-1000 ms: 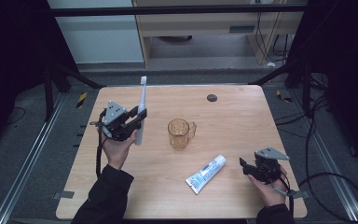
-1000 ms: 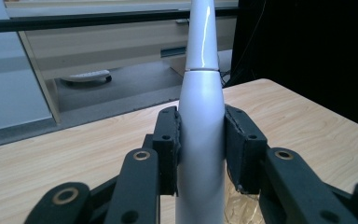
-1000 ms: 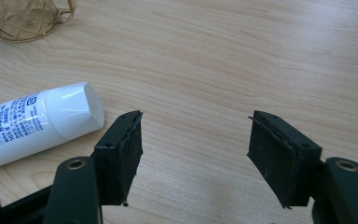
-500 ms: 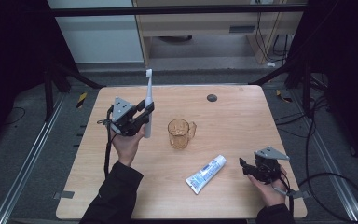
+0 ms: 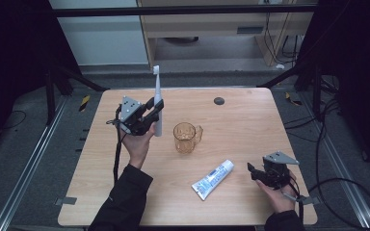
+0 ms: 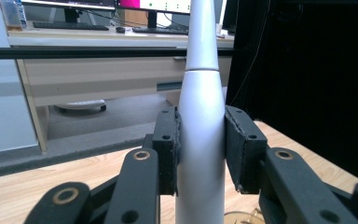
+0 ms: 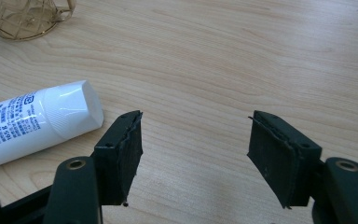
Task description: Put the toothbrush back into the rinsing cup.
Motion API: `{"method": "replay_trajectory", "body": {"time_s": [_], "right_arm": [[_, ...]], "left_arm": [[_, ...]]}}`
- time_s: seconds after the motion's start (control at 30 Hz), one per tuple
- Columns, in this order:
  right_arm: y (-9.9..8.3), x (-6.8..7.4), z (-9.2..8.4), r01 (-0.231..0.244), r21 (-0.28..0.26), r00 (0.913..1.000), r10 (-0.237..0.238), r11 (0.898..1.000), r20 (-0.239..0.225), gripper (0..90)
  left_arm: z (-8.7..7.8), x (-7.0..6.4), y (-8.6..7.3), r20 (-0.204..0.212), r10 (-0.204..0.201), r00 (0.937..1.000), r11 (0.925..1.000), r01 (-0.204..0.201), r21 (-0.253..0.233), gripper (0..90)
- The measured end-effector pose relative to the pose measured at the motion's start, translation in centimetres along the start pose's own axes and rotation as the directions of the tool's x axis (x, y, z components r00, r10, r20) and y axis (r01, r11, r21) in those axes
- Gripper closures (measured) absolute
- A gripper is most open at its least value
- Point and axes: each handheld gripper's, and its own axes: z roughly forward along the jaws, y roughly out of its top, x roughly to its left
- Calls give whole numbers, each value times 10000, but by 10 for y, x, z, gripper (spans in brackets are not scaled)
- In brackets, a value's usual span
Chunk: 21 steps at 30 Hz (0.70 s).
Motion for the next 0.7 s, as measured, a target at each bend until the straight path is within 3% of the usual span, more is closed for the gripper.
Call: {"method": "replay_trajectory", "body": {"time_s": [0.7], "right_arm": [[0,-1,0,-4,-15,10000,4,10000,-35,349]], "left_arm": [[28,-22,-3,340,-137,9993,9984,155,-544,670]]}}
